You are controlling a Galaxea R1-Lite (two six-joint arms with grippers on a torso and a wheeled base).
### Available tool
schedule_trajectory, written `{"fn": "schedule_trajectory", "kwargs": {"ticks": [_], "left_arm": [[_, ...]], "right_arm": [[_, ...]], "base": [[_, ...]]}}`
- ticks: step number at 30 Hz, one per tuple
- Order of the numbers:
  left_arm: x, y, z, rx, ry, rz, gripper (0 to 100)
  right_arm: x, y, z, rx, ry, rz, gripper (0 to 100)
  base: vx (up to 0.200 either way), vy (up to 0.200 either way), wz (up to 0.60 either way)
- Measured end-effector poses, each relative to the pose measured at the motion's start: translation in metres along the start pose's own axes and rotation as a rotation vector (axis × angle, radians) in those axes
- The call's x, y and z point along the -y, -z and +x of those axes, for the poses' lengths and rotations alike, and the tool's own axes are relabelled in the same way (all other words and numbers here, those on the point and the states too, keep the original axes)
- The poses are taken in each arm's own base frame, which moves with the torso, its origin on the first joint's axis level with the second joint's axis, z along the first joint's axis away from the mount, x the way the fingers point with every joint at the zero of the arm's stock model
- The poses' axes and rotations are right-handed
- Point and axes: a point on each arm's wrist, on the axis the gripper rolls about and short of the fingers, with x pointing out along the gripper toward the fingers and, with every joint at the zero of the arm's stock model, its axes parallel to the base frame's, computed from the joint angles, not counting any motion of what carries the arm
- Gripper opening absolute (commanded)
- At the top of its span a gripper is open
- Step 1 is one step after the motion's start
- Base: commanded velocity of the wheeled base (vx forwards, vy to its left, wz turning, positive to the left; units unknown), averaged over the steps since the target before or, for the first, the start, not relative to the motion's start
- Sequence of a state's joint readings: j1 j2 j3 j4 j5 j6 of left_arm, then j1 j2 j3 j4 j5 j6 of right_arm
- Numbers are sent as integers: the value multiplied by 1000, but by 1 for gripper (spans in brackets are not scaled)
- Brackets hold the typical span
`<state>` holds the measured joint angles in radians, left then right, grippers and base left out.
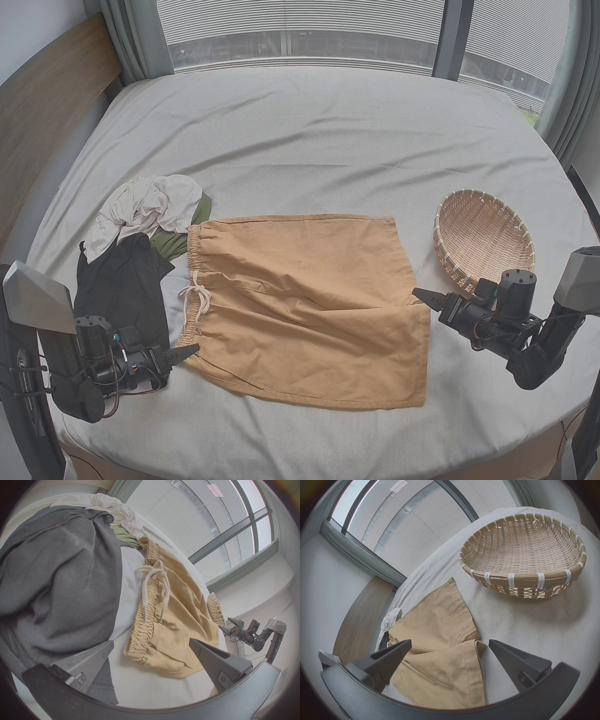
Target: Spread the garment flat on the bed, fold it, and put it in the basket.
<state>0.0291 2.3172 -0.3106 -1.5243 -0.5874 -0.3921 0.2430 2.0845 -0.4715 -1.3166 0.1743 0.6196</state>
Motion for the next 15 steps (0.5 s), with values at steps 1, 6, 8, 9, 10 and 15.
{"fn": "schedule_trajectory", "kwargs": {"ticks": [1, 6, 8, 9, 10, 15], "left_arm": [[-1, 0, 1, 1, 1, 1, 0], [-5, 0, 6, 1, -2, -1, 0], [-6, 0, 7, -1, -2, -2, 0], [-7, 1, 8, -2, -2, -3, 0], [-7, 1, 8, -2, -1, -2, 0], [-8, 1, 6, -1, 3, -6, 0]], "right_arm": [[0, 0, 0, -1, 1, 0, 100], [1, 2, -2, -6, 6, 1, 100], [2, 3, -4, -14, 10, 1, 100], [2, 4, -5, -17, 12, 1, 100], [2, 6, -7, -27, 15, 2, 100], [3, 22, -19, -95, 35, -14, 100]], "base": [[0, 0, 0], [0, 0, 0], [0, 0, 0], [0, 0, 0], [0, 0, 0], [0, 0, 0]]}}
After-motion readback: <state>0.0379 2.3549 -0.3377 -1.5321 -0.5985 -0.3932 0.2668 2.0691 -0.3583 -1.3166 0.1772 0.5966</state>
